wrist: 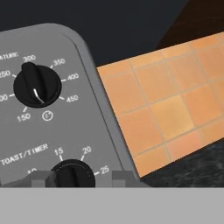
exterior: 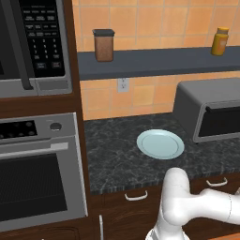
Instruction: Pick up the kebab skewer and baguette bread, and place them inside the toaster oven. Close the toaster oven door and start by setting the timer.
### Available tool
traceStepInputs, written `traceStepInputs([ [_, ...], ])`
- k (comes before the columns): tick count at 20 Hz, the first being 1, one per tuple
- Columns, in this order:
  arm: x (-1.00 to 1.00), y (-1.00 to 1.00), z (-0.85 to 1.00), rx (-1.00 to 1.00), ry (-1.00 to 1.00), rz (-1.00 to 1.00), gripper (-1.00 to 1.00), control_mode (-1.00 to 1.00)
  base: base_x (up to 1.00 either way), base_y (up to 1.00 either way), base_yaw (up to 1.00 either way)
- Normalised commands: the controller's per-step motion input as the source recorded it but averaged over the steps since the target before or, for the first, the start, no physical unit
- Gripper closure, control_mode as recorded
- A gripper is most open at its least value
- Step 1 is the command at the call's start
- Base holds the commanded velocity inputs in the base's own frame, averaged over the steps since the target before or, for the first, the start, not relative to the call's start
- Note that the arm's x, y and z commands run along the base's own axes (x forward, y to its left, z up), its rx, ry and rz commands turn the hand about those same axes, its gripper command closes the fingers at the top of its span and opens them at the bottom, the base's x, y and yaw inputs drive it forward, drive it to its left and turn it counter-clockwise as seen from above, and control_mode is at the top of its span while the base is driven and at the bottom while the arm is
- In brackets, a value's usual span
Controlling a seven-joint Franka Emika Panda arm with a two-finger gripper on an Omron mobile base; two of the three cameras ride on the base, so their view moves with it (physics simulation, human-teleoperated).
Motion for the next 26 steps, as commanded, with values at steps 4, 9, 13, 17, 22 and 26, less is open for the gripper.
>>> traceStepInputs([
  [4, 0.25, 0.19, 0.12, 0.0, 0.0, 0.0, 1.0, -1.0, 0.0, 0.0, 0.0],
  [9, 0.13, 0.36, 0.15, 0.0, 0.0, 0.0, 1.0, -1.0, 0.0, 0.0, 0.0],
  [13, 0.13, 0.28, 0.16, 0.0, 0.0, 0.0, 1.0, -1.0, 0.0, 0.0, 0.0],
  [17, 0.15, 0.03, 0.15, 0.0, 0.0, 0.0, 1.0, -1.0, 0.0, 0.0, 0.0],
  [22, 0.02, 0.02, 0.3, 0.05, 0.0, 0.0, 1.0, -1.0, 0.0, 0.0, 0.0],
  [26, 0.0, 0.08, 0.38, 0.14, 0.0, -0.01, 1.0, -1.0, 0.0, 0.0, 0.0],
])
